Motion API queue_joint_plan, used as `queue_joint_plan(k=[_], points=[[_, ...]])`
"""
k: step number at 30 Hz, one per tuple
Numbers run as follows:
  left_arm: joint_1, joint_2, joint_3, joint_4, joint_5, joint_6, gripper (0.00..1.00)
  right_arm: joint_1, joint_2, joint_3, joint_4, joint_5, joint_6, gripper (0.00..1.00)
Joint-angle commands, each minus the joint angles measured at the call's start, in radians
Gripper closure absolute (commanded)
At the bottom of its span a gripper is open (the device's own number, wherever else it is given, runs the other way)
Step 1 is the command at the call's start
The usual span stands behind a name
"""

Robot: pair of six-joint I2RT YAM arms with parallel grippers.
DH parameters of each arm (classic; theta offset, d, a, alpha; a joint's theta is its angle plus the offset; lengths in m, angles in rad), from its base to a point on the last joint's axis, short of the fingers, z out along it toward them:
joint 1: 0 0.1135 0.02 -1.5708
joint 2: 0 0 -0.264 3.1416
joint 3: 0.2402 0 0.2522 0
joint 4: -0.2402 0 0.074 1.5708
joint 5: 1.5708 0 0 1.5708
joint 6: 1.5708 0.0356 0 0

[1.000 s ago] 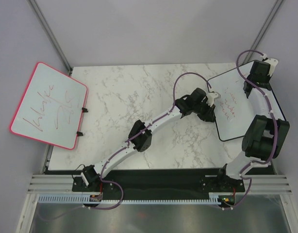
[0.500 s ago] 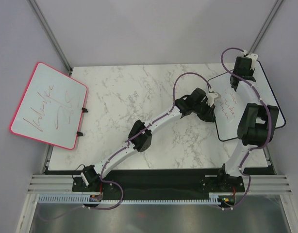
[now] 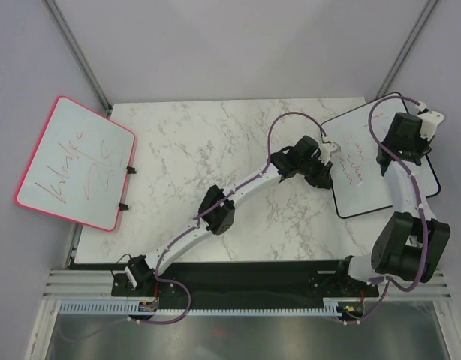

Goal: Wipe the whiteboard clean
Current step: Erase the whiteboard at the whiteboard stand.

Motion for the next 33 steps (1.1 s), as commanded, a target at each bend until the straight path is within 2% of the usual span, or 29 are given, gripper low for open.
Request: queue_joint_plan(k=[1, 5, 10, 14, 18, 24, 33], points=[[0.025, 0.024, 0.018, -0.084, -0.043, -0.074, 0.98, -0.015, 0.015, 0.012, 0.055, 0.021, -0.015, 1.00], [0.027, 0.024, 0.018, -0.083, -0.043, -0.075, 0.98, 0.005, 0.093, 0.102, 0.035, -0.046, 0.018, 1.00], [0.027, 0.025, 0.020, -0.083, -0.042, -0.075, 0.98, 0.133, 0.222, 0.145, 0.072, -0.016, -0.006, 1.00], [0.027, 0.025, 0.021, -0.084, -0.042, -0.077, 0.98, 0.137, 0.353, 0.307, 0.061, -0.048, -0.003, 1.00], [0.030, 0.028, 0.026, -0.083, -0.036, -0.080, 0.98, 0.138, 0.471, 0.447, 0.021, -0.030, -0.081, 1.00], [0.030, 0.030, 0.026, -0.084, -0.034, -0.081, 0.98, 0.112, 0.442, 0.457, 0.018, 0.062, -0.149, 1.00], [0.028, 0.031, 0.029, -0.084, -0.034, -0.081, 0.98, 0.095, 0.301, 0.268, 0.077, 0.099, -0.165, 1.00]])
